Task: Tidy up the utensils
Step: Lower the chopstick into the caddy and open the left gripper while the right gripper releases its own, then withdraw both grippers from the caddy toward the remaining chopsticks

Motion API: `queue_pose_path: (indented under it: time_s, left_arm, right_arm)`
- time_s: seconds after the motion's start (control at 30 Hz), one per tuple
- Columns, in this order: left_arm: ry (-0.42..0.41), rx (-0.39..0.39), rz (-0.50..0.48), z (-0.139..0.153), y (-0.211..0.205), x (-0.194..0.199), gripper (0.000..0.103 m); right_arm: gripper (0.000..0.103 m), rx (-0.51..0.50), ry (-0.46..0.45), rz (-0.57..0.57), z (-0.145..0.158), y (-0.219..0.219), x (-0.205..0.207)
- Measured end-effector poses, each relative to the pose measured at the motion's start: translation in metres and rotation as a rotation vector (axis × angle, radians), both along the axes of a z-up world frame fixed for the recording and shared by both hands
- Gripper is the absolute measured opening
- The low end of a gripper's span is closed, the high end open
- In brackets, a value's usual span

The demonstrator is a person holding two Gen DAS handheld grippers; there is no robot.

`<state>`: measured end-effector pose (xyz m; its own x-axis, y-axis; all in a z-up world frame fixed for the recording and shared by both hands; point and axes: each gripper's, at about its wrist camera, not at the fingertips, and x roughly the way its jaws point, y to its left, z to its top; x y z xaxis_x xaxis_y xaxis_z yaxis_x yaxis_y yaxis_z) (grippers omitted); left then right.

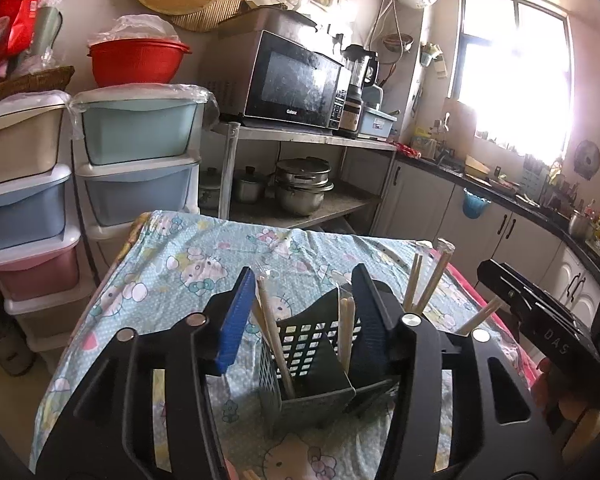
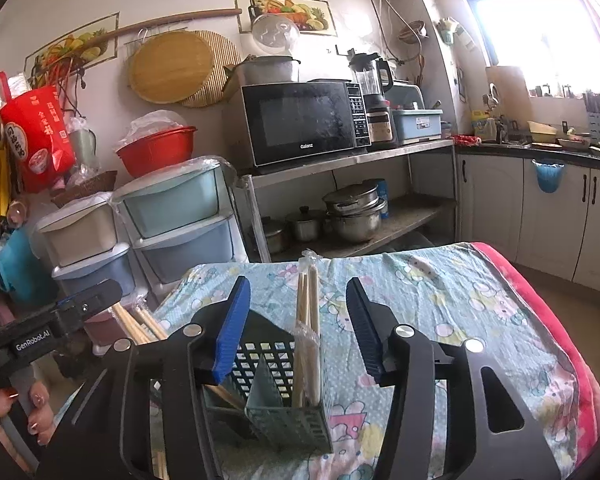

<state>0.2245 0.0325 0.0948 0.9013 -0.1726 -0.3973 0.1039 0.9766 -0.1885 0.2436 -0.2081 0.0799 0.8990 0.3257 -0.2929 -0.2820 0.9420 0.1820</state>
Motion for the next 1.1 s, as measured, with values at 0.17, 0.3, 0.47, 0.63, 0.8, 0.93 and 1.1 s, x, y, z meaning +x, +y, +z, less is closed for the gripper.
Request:
queue_pose_path:
  time_s: [0.17,0.3,0.47,0.63,0.8,0.93,1.1]
  left_arm:
    - [-0.007,-0.015,-0.007,0.003,0.002,-0.009,0.073]
    - [-0.009,-0.044,-0.008,0.005,0.006,-0.015,0.088]
    - [-0.01,-0.065,-0.002,0.005,0.012,-0.022,0.092]
    - [-0.008,-0.077,0.003,0.003,0.015,-0.03,0.092]
    - [-0.013,-0.076,0.017,0.002,0.018,-0.041,0.092]
    - [-0.022,-0.072,0.031,0.003,0.021,-0.05,0.092]
    - [-0.026,-0.073,0.031,0.003,0.022,-0.058,0.092]
  right_arm:
    - [0.06,-0.001,-0.01,0.002,0.002,-0.002,-0.01]
    - [0.065,0.009,-0.016,0.003,0.005,-0.005,-0.017]
    - [0.074,0.011,-0.029,0.005,0.008,-0.007,-0.029]
    - [0.076,0.001,-0.032,0.012,0.009,-0.005,-0.042]
    - [0.077,-0.012,-0.037,0.019,0.011,-0.006,-0.055]
    - [0.077,-0.018,-0.043,0.017,0.013,-0.007,-0.062]
    - [0.077,-0.019,-0.044,0.015,0.015,-0.008,-0.068]
